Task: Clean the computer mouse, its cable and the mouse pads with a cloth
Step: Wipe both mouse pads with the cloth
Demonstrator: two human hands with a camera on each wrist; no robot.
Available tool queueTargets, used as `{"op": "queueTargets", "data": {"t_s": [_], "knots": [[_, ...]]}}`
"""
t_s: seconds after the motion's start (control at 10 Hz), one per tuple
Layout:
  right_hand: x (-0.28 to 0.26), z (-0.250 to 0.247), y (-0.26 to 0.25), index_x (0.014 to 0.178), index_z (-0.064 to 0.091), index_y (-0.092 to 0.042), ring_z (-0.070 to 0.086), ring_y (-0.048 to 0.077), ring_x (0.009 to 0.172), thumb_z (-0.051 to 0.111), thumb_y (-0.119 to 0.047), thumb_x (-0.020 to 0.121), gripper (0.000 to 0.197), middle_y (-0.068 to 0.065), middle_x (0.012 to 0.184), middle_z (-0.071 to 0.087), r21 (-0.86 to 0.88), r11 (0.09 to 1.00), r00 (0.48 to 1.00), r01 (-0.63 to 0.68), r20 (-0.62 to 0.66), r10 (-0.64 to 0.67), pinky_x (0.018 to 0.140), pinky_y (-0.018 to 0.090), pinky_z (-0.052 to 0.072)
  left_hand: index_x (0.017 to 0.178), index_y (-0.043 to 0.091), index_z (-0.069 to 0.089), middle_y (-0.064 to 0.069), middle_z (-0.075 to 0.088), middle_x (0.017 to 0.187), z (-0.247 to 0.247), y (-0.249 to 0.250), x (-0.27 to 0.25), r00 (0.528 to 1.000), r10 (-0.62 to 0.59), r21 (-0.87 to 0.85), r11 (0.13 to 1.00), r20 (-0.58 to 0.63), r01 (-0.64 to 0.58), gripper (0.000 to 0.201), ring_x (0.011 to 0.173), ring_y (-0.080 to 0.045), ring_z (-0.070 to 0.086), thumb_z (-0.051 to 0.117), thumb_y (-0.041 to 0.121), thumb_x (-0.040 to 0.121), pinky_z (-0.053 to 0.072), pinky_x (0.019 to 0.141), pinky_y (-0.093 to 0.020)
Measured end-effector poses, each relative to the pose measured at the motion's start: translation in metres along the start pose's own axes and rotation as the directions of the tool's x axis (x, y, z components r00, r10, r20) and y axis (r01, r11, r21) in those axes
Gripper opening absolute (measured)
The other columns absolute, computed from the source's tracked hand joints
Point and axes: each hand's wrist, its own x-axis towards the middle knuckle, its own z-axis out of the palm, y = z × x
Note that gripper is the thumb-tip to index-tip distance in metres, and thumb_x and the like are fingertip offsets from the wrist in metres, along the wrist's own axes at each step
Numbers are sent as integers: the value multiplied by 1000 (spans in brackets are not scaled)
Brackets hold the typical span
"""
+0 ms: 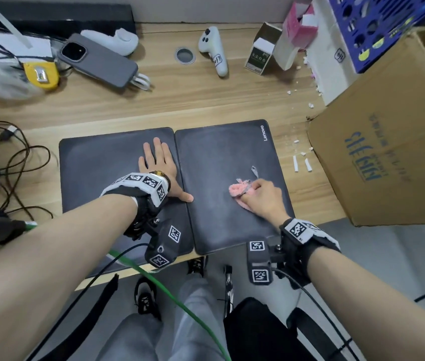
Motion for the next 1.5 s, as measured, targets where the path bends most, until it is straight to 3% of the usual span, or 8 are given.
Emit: {"op": "queueTargets", "data": {"t_s": [0.2, 0.3, 0.5, 0.6, 0.8, 0.9, 1.1, 1.5], "knots": [[-9, -21, 79, 121, 60, -7, 52, 35, 110, 55, -3, 83, 39, 16, 121, 50, -136, 990, 992, 45, -112, -60, 98, 32, 37, 145, 1, -25, -17, -33, 152, -1, 1, -1, 1000, 0, 7, 1000, 3, 0, 157, 142, -39, -26, 78, 72, 51, -1, 118, -52], [-19, -11, 80, 115, 59, -8, 51, 35, 106, 49, 0, 77, 40, 12, 118, 54, -225, 962, 980, 158, -83, -180, 95, 38, 38, 146, 0, -24, -18, -32, 153, -2, 2, -1, 1000, -7, 10, 1000, 6, 7, 157, 142, -40, -24, 78, 72, 50, 0, 118, -52], [-26, -22, 59, 106, 49, -20, 58, 18, 90, 57, 0, 86, 29, -3, 95, 61, 294, 944, 983, 154, 50, -176, 83, 32, 47, 147, -1, -20, -19, -28, 154, -2, 3, -3, 1000, 4, 11, 1000, -21, -4, 157, 143, -41, -20, 78, 73, 49, 3, 118, -52], [-23, -15, 58, 105, 53, -24, 55, 16, 102, 57, 4, 82, 36, -4, 101, 57, 269, 950, 967, 161, 150, -206, 92, 31, 42, 147, -1, -20, -19, -28, 154, 0, 2, -3, 999, 16, 7, 1000, -36, -16, 156, 143, -41, -20, 78, 73, 50, 2, 118, -52], [-12, -11, 60, 79, 67, -3, 64, 32, 78, 40, -4, 64, 31, 14, 75, 67, 95, 965, 969, 245, -70, -239, 75, 43, 52, 147, -1, -21, -19, -29, 154, 0, 0, -3, 999, 34, 13, 999, -25, -34, 156, 142, -42, -21, 76, 74, 51, 0, 117, -51], [-12, -13, 62, 100, 58, -10, 59, 27, 90, 47, 4, 75, 31, 6, 92, 63, 78, 988, 990, 133, -62, -129, 81, 38, 47, 146, -1, -22, -20, -30, 153, 0, -1, -2, 999, 37, 13, 999, -21, -37, 156, 142, -42, -22, 76, 75, 51, -1, 117, -51], [-31, 1, 38, 93, 53, -21, 43, 15, 77, 54, -14, 81, 14, 2, 92, 46, -111, 925, 926, 364, -63, -372, 67, 32, 34, 146, -2, -22, -20, -30, 153, 0, -2, -2, 999, 47, 10, 999, -21, -47, 156, 141, -42, -23, 75, 75, 51, -2, 117, -51], [-63, 12, 26, 110, 72, -19, 51, 17, 106, 64, -24, 89, 24, 2, 109, 46, -52, 974, 975, 219, -20, -220, 98, 28, 39, 147, 1, -20, -18, -28, 154, 3, -5, -4, 995, 79, -13, 997, -53, -80, 153, 143, -40, -21, 75, 74, 53, -2, 117, -50]]}}
